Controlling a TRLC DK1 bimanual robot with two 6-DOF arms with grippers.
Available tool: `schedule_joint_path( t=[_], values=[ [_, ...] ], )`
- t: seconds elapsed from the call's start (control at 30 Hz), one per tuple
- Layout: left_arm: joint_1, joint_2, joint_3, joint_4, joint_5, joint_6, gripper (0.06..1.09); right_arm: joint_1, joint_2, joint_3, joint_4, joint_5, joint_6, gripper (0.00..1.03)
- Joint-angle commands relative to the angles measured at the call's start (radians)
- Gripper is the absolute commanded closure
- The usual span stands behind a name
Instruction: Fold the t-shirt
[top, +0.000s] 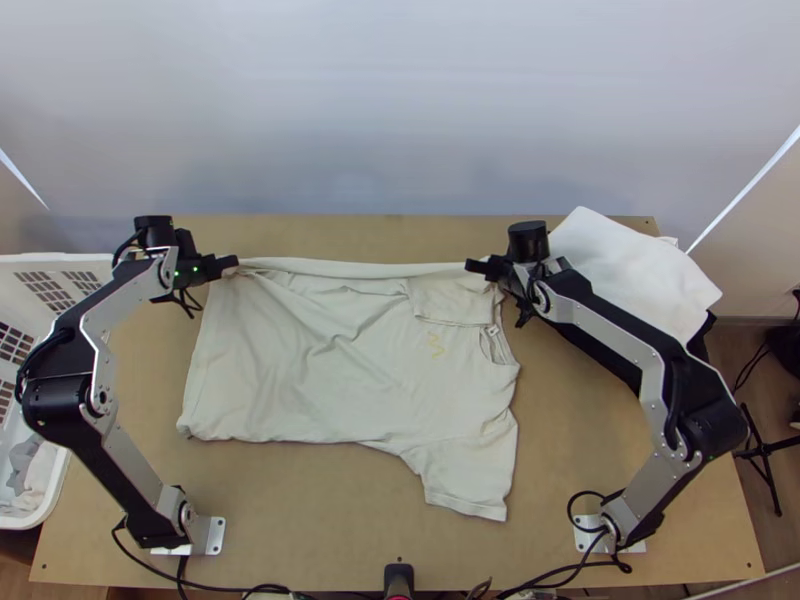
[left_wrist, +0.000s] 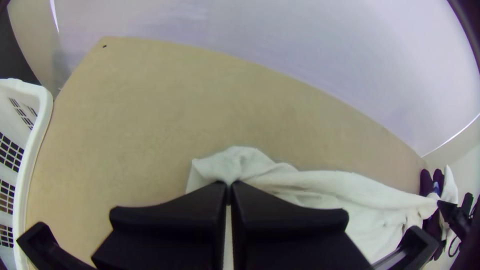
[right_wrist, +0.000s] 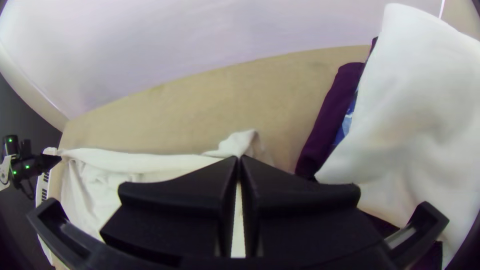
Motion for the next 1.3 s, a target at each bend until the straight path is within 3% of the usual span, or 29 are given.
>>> schedule_joint_path(
  t=[0.0,0.37,0.77,1.27],
  values=[
    [0.049,-0.009,0.0,-0.053,0.034,0.037,1.05,0.012,-0.04,-0.022,-0.106,0.0,0.026,1.0],
    [0.123,0.014,0.043,-0.105,0.062,0.081,1.05,0.038,-0.069,-0.065,-0.143,0.028,0.026,1.0],
    [0.097,-0.066,0.001,-0.154,0.11,0.049,1.05,0.069,-0.089,-0.077,-0.187,0.062,0.028,1.0],
    [0.055,-0.114,0.035,-0.171,0.131,0.014,1.05,-0.025,-0.092,0.002,-0.163,0.129,-0.054,1.0]
  ],
)
